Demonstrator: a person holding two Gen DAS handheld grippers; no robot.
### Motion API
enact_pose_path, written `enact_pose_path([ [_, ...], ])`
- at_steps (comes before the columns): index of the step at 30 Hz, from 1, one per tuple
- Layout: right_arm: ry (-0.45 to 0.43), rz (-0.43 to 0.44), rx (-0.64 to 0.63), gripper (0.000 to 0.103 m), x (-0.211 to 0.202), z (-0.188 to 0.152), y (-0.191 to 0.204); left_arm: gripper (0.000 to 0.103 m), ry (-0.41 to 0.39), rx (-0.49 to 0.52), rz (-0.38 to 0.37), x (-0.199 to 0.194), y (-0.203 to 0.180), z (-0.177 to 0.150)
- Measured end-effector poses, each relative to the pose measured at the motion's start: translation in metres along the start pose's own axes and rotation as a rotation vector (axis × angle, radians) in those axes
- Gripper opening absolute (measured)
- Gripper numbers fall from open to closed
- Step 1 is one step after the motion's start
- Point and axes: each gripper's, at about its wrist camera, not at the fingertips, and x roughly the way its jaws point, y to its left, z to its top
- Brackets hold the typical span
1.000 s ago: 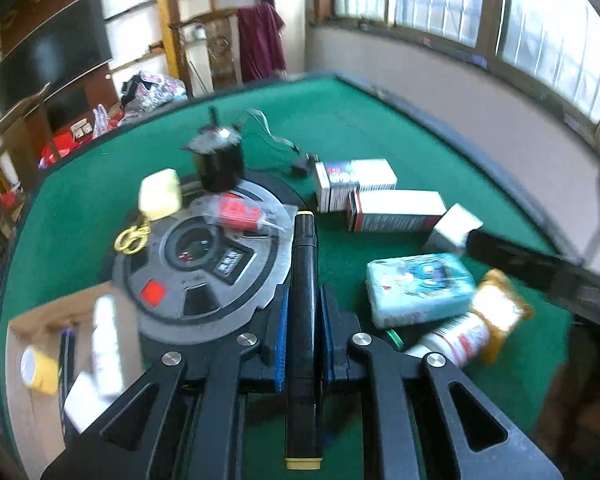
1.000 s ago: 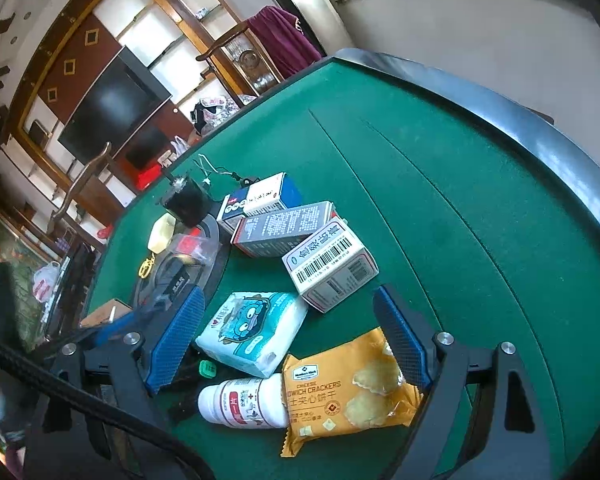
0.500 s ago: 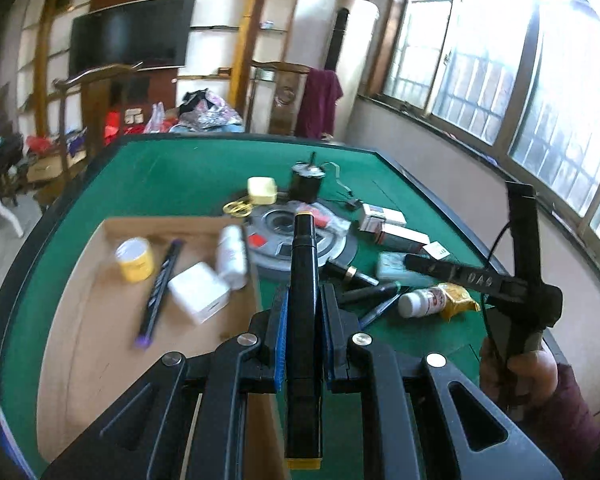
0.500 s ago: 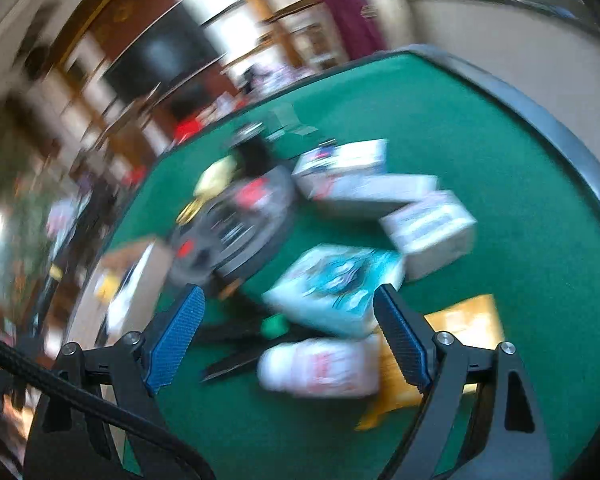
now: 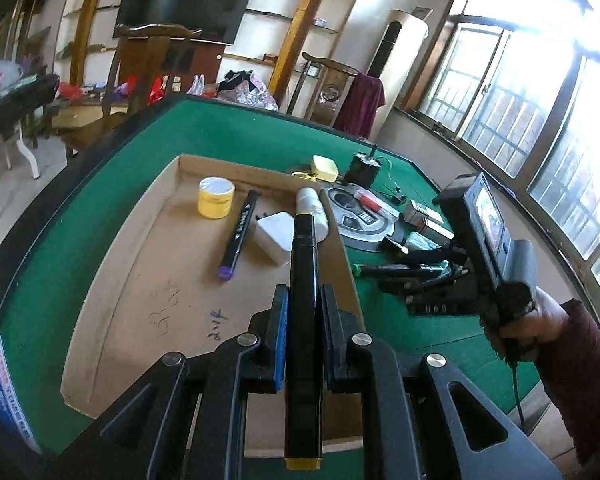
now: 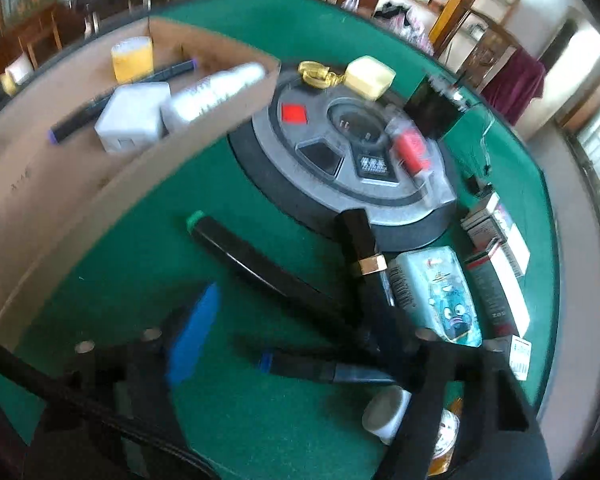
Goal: Organize objects
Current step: 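Carry the black marker to the tray with the left tool while the right tool grasps a green-capped marker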
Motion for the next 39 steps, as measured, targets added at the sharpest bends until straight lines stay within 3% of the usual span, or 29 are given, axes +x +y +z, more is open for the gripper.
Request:
enact_pose_path([
  [1,0.025,0.024,0.02,0.048,0.003,0.004,-0.004,0.012,-0.003,-0.008,0.0,0.0,0.003,-0.001],
  [7,0.07,0.119,0.136,0.033,0.017,0.019,-0.019,0.012,-0.01,-0.009,-0.004,0.001,0.011,-0.005],
  [11,0.078,0.157,0.219,0.034,0.026,0.021,-0.038,0.012,-0.01,-0.019,-0.011,0.0,0.019,-0.007],
  [17,0.076,0.138,0.133,0.033,0.023,0.009,-0.035,0.012,-0.013,-0.037,-0.015,-0.001,0.025,-0.012],
  [21,0.061,0.151,0.175,0.012,0.016,-0.002,-0.038,0.012,-0.018,-0.049,-0.017,-0.004,0.027,-0.011],
  [28,-0.045,0.259,0.305,0.012,-0.007,-0.019,-0.049,0.012,-0.036,-0.06,0.001,-0.013,0.029,-0.01],
  [32,-0.084,0.379,0.412,0.012,-0.021,-0.028,-0.067,0.012,-0.05,-0.064,0.039,-0.017,0.033,-0.003],
  [39,-0.127,0.561,0.513,0.012,-0.034,0.017,-0.022,0.012,-0.043,-0.012,0.148,-0.007,0.049,0.031],
])
